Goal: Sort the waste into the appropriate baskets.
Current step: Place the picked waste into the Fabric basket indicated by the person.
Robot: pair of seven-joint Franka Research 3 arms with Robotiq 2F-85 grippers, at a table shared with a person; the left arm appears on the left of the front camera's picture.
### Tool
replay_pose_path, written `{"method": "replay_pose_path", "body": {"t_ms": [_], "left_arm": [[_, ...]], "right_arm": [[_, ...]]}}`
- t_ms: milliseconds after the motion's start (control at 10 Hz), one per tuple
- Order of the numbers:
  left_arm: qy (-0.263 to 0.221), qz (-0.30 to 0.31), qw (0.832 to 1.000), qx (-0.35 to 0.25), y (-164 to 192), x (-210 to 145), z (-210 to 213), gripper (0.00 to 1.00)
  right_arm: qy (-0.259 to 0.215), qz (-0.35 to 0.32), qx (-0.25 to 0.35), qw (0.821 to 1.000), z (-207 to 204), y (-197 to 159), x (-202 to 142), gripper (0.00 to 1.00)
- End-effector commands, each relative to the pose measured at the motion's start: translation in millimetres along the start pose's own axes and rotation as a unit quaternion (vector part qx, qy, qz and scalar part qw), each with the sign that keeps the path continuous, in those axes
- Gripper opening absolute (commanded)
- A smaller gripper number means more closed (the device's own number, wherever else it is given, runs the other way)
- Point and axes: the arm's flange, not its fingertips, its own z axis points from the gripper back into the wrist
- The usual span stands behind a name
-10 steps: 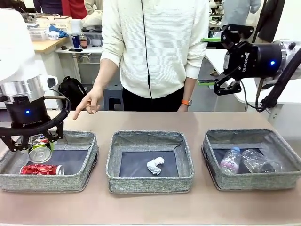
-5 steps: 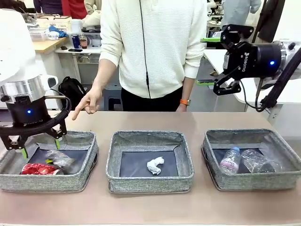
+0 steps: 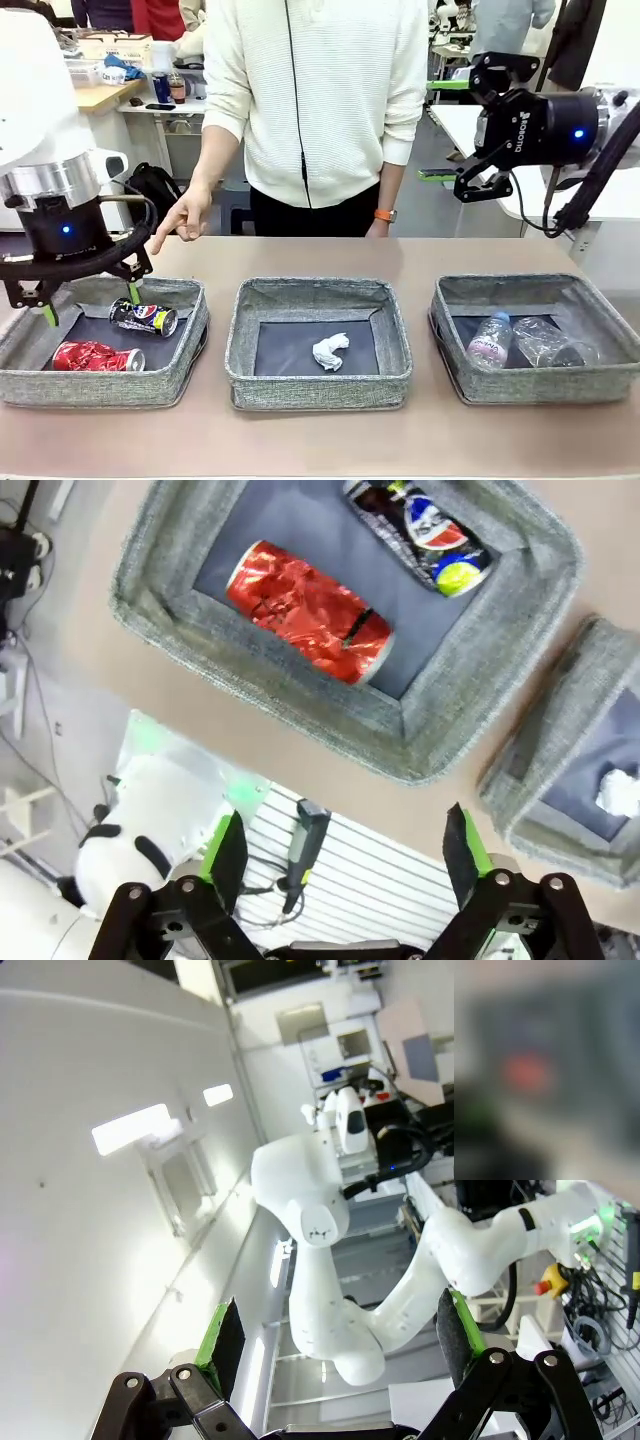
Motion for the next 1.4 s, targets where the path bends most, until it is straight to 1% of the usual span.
{"method": "replay_pose_path", "body": {"t_ms": [0,100,200,300,400,500,600,700,800,900,1000,1100,1200,1300], "left_arm": [[-0.006,-0.08,0.994,-0.069,-12,-9,37,1.0],[0.0,-0.149,0.979,-0.14,-25,-17,68,1.0],[0.03,-0.195,0.956,-0.218,-35,-21,96,1.0],[0.075,-0.265,0.88,-0.386,-29,-15,121,1.0],[0.107,-0.276,0.815,-0.498,-17,-4,135,1.0],[0.135,-0.254,0.778,-0.559,-3,8,145,1.0],[0.165,-0.231,0.75,-0.597,8,18,149,1.0],[0.184,-0.203,0.718,-0.639,18,27,149,1.0],[0.179,-0.195,0.696,-0.667,23,29,147,1.0],[0.166,-0.187,0.669,-0.7,24,30,142,1.0],[0.15,-0.187,0.652,-0.719,21,29,136,1.0],[0.172,-0.177,0.711,-0.659,11,26,132,1.0],[0.12,-0.188,0.699,-0.68,29,36,156,1.0],[0.12,-0.188,0.699,-0.68,29,36,156,1.0]], "right_arm": [[-0.003,0.002,0.011,1.0,-2,2,0,1.0],[-0.003,0.002,0.011,1.0,-2,2,0,1.0],[-0.003,0.002,0.011,1.0,-2,2,0,1.0],[-0.003,0.002,0.011,1.0,-2,2,0,1.0],[-0.003,0.002,0.011,1.0,-2,2,0,1.0],[-0.003,0.002,0.011,1.0,-2,2,0,1.0],[-0.003,0.002,0.011,1.0,-2,2,0,1.0],[-0.003,0.002,0.011,1.0,-2,2,0,1.0],[-0.003,0.002,0.011,1.0,-2,2,0,1.0],[-0.003,0.002,0.011,1.0,-2,2,0,1.0],[-0.003,0.002,0.011,1.0,-2,2,0,1.0],[-0.003,0.002,0.011,1.0,-2,2,0,1.0],[-0.003,0.002,0.011,1.0,-2,2,0,1.0],[-0.003,0.002,0.011,1.0,-2,2,0,1.0]]}}
